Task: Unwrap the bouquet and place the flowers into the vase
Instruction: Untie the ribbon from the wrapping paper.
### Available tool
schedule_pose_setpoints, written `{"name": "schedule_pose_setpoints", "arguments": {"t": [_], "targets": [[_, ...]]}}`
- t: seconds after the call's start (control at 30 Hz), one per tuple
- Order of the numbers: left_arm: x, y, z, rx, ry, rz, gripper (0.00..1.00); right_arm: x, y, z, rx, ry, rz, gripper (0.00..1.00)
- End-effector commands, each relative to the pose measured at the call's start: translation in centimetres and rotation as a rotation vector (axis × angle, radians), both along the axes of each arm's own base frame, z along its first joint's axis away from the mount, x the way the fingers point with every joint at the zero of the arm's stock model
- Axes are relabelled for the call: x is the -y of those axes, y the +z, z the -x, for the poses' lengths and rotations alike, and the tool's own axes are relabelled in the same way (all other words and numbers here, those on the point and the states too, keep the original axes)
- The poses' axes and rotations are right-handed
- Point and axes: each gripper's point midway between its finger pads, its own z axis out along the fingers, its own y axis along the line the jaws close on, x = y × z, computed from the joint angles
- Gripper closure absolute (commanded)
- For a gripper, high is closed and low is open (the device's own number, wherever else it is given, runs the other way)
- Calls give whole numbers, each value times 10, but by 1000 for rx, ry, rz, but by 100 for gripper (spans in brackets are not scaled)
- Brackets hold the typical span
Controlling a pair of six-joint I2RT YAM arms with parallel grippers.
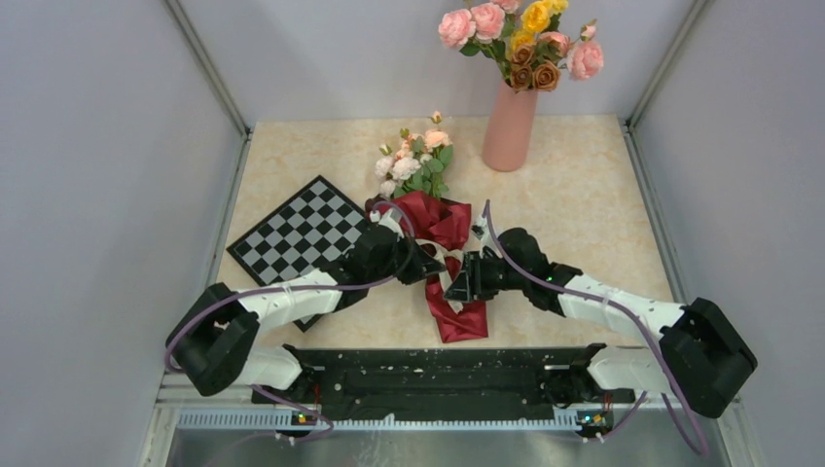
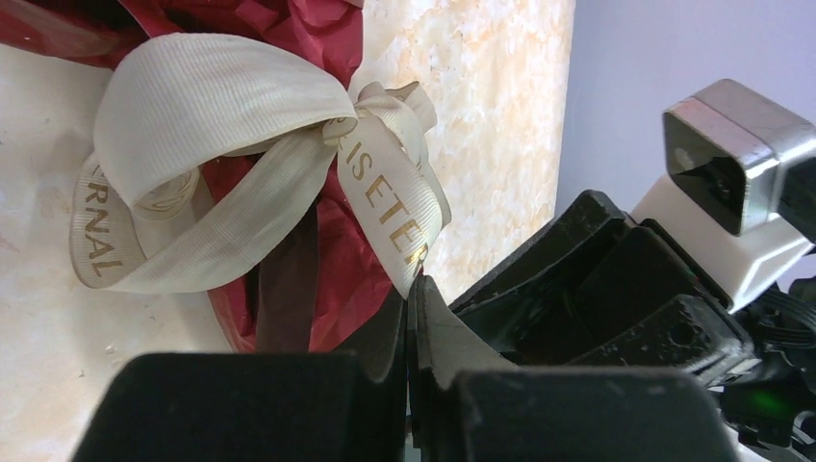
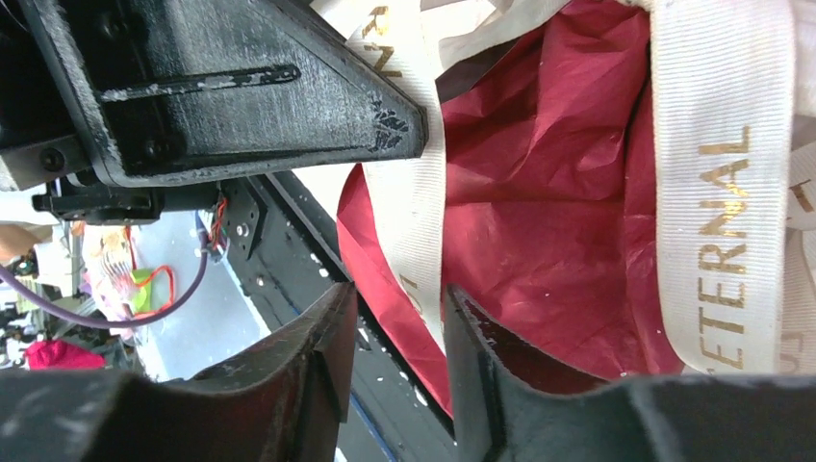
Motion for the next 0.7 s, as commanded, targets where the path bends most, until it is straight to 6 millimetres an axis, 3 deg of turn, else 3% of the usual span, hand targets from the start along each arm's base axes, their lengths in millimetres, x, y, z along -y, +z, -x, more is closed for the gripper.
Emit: {"name": "schedule_pose_setpoints", "arguments": {"t": [0.0,0.23,0.27,0.4,0.47,0.67], "targets": [[1,23,-4,60,9,61,100,-12,11,2,24,45,-60,65],[0,25,-3,67,11,67,100,-16,9,1,14,51,-67,98],[0,26,-3,69,10,70,92,-16,10,1,12,49,-72,100],[-1,24,-2,57,15,76,64,-17,18,-1,25,39,-92,100],[-2,23,-1,50,19,79,55,-18,25,-2,39,36,-110,100],[-1,23,1,39,14,97,50,-20,35,-3,54,38,-136,100]]}}
